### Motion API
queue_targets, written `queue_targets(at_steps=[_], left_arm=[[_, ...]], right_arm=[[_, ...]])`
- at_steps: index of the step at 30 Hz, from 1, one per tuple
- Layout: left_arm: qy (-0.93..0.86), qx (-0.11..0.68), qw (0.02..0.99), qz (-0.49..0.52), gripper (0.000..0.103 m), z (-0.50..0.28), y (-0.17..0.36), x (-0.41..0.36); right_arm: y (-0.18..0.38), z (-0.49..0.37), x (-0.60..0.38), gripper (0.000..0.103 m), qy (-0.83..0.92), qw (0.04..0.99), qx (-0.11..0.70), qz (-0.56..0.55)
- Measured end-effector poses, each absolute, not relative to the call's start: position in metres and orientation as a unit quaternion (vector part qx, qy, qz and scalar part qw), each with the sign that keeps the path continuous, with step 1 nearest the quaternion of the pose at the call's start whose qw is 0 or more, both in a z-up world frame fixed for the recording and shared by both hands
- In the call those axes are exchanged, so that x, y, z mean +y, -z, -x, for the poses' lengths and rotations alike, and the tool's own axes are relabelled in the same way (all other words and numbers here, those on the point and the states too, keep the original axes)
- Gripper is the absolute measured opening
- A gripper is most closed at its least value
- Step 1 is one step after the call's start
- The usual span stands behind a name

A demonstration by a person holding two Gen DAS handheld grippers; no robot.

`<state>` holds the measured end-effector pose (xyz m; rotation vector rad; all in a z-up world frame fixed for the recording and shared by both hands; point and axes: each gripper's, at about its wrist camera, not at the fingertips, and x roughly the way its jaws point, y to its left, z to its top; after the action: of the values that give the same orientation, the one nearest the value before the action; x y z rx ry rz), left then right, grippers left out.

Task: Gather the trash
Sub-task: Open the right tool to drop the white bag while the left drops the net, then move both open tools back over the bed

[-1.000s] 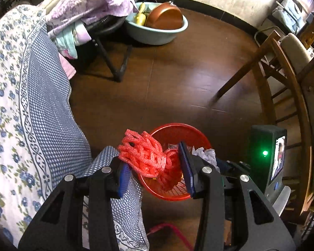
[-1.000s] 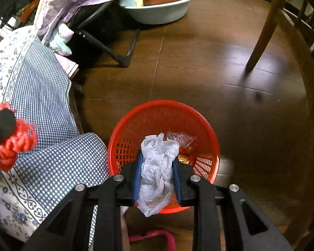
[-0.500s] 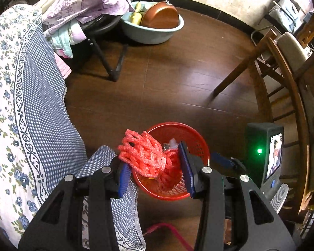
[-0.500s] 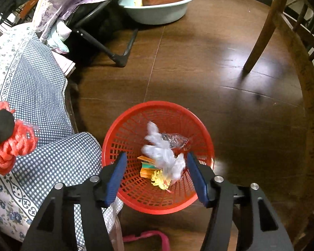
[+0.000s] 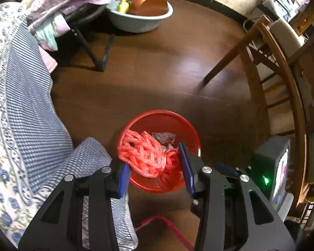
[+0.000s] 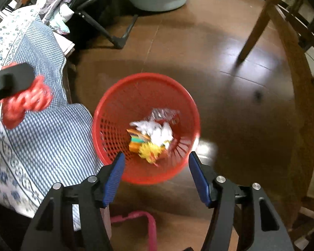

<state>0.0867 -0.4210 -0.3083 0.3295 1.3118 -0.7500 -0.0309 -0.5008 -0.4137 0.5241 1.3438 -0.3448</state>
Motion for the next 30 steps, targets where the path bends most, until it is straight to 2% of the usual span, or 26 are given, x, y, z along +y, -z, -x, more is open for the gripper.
queue_targets(at_steps=[8,12,14,20,30], left_arm=[[0.35,0.619,0.688,-0.145,0.044,-0.08,0.329,-0.437],[0.348,0.619,0.689,-0.143,0.049,-0.081,0.332,-0.438],[0.348,0.619,0.69,-0.139,0.061,-0.081,0.332,-0.438],[0.345,0.612,0.7,-0.131,0.086,-0.083,0.326,-0.435],[0.372,0.585,0.714,-0.098,0.086,-0.084,0.297,-0.424]], right_arm=[[0.412,0.061,-0.52,0.067,0.18,0.729,0.609,-0.256],[0.417,0.063,-0.522,0.067,0.177,0.726,0.607,-0.271],[0.418,0.061,-0.52,0.067,0.172,0.726,0.608,-0.271],[0.417,0.06,-0.517,0.067,0.171,0.726,0.61,-0.269],[0.401,0.056,-0.518,0.067,0.177,0.729,0.609,-0.258]])
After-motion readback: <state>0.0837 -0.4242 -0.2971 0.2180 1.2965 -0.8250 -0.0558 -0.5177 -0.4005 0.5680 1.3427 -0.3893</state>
